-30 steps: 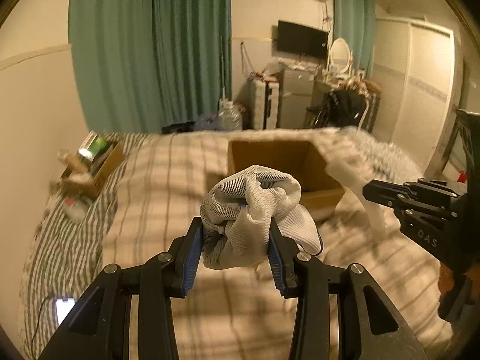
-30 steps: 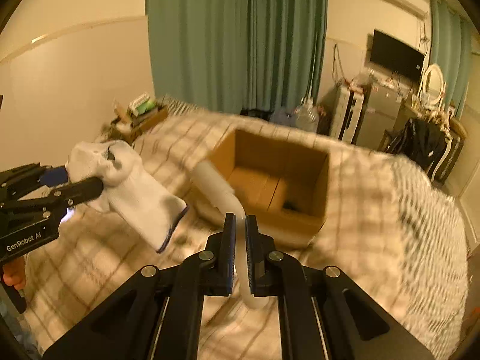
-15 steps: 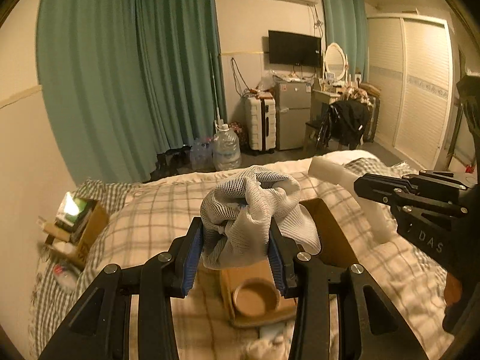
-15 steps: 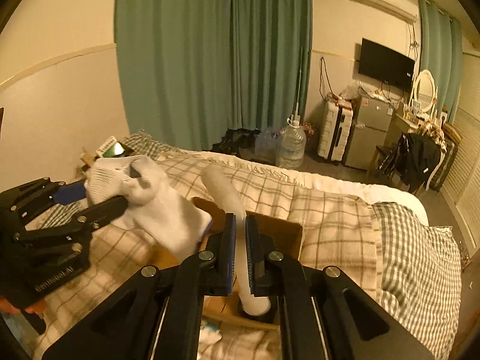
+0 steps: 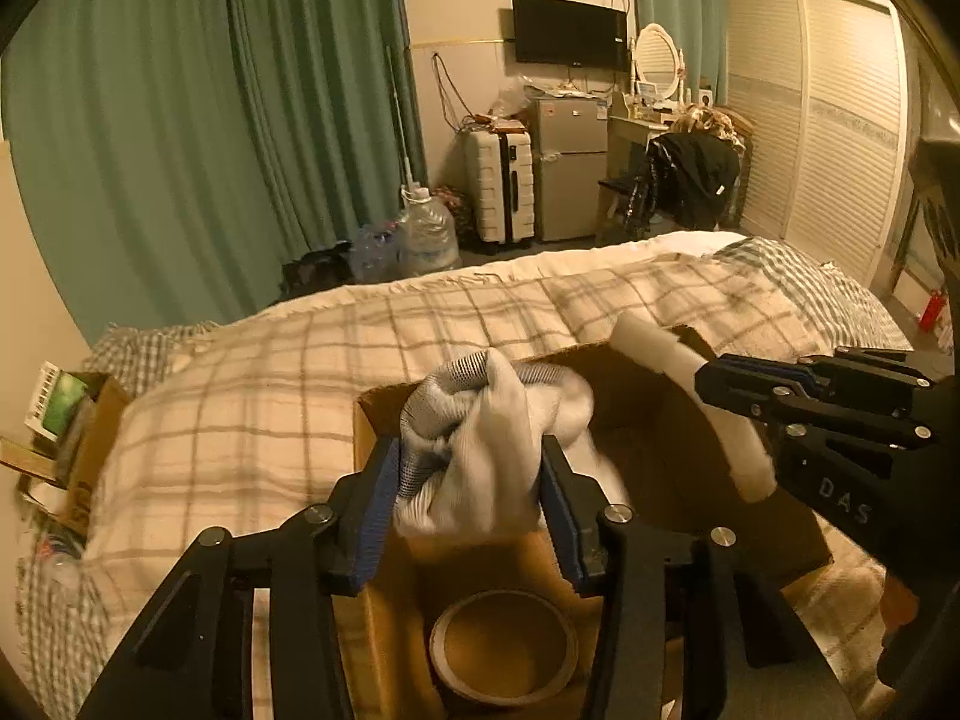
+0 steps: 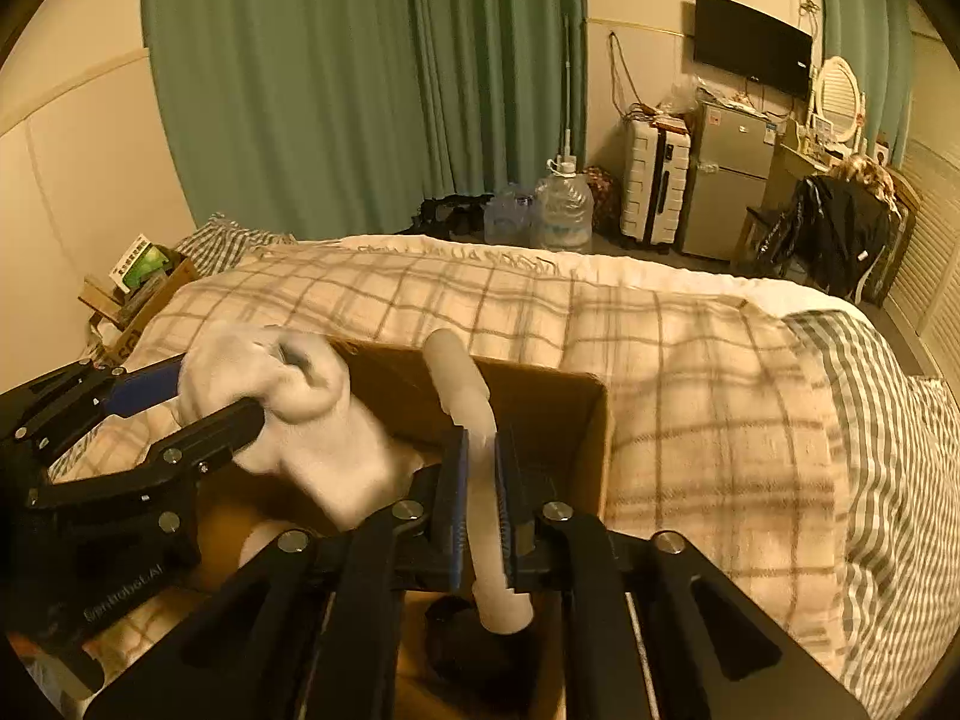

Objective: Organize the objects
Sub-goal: 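Carry the sock and tube into the box and open both tools, then grasp the lace cloth with the left tool while the right tool grasps the blue tissue pack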

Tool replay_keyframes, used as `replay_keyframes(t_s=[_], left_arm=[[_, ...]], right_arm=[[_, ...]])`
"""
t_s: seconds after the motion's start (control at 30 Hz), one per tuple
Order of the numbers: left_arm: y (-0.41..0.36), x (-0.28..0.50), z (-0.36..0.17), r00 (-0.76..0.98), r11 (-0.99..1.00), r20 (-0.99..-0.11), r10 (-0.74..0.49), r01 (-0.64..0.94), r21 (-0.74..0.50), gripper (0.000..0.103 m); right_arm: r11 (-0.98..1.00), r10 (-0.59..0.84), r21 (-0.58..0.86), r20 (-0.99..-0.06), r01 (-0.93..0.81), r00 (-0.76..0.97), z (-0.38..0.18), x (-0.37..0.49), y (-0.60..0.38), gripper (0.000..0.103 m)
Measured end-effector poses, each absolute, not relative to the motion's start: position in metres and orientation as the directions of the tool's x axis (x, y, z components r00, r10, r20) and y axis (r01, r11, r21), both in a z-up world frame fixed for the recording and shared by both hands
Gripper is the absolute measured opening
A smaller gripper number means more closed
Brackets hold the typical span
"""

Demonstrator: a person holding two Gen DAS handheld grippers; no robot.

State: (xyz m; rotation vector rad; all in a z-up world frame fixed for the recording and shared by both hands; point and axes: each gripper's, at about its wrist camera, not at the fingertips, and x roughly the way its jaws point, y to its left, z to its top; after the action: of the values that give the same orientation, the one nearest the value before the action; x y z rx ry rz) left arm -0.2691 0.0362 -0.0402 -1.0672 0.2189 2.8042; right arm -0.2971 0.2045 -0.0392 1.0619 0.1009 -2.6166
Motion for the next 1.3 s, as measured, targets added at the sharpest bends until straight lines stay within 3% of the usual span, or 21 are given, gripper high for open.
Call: replay_keyframes(t_s=[0.03,0.1,0.17,0.27,0.4,0.5,0.83,1.0,1.17,1.3], left_arm=[[0.036,-0.269,-0.040,-0.738,-0.981,-0.670,0.078,-0.178,0.082,0.054],[0.036,-0.264,-0.033,-0.750,-0.982,-0.658,0.068,-0.165,0.087,0.080],[0.033,-0.258,-0.023,-0.770,-0.986,-0.636,0.047,-0.139,0.095,0.090],[0.028,-0.243,-0.002,-0.785,-0.989,-0.618,0.049,-0.124,0.080,0.092],[0.018,-0.218,0.028,-0.810,-0.994,-0.585,0.030,-0.087,0.070,0.103],[0.008,-0.196,0.045,-0.823,-0.995,-0.567,0.025,-0.073,0.062,0.103],[-0.024,-0.130,0.048,-0.822,-0.998,-0.566,-0.053,0.020,0.064,0.103],[-0.026,-0.106,0.011,-0.807,-0.997,-0.586,-0.071,0.059,0.040,0.103],[-0.014,-0.091,-0.038,-0.786,-0.996,-0.612,-0.088,0.065,0.060,0.103],[-0.011,-0.100,-0.068,-0.753,-0.991,-0.645,-0.130,0.079,0.107,0.103]], right_arm=[[-0.950,-0.257,0.053,-0.688,0.306,-0.679,-0.038,-0.297,0.206,0.012],[-0.954,-0.255,0.058,-0.676,0.294,-0.692,-0.030,-0.295,0.211,0.014],[-0.957,-0.255,0.065,-0.656,0.283,-0.711,-0.015,-0.287,0.216,0.021],[-0.964,-0.234,0.050,-0.622,0.261,-0.747,0.013,-0.266,0.220,0.046],[-0.966,-0.208,0.002,-0.593,0.257,-0.778,0.050,-0.232,0.221,0.050],[-0.967,-0.183,-0.041,-0.584,0.253,-0.791,0.073,-0.207,0.220,0.062],[-0.969,-0.157,-0.071,-0.557,0.235,-0.816,0.095,-0.134,0.216,0.071],[-0.965,-0.177,-0.058,-0.577,0.256,-0.797,0.048,-0.115,0.206,0.072],[-0.946,-0.180,-0.092,-0.651,0.312,-0.737,-0.019,-0.115,0.184,0.072],[-0.937,-0.207,-0.040,-0.735,0.346,-0.645,-0.066,-0.119,0.176,0.072]])
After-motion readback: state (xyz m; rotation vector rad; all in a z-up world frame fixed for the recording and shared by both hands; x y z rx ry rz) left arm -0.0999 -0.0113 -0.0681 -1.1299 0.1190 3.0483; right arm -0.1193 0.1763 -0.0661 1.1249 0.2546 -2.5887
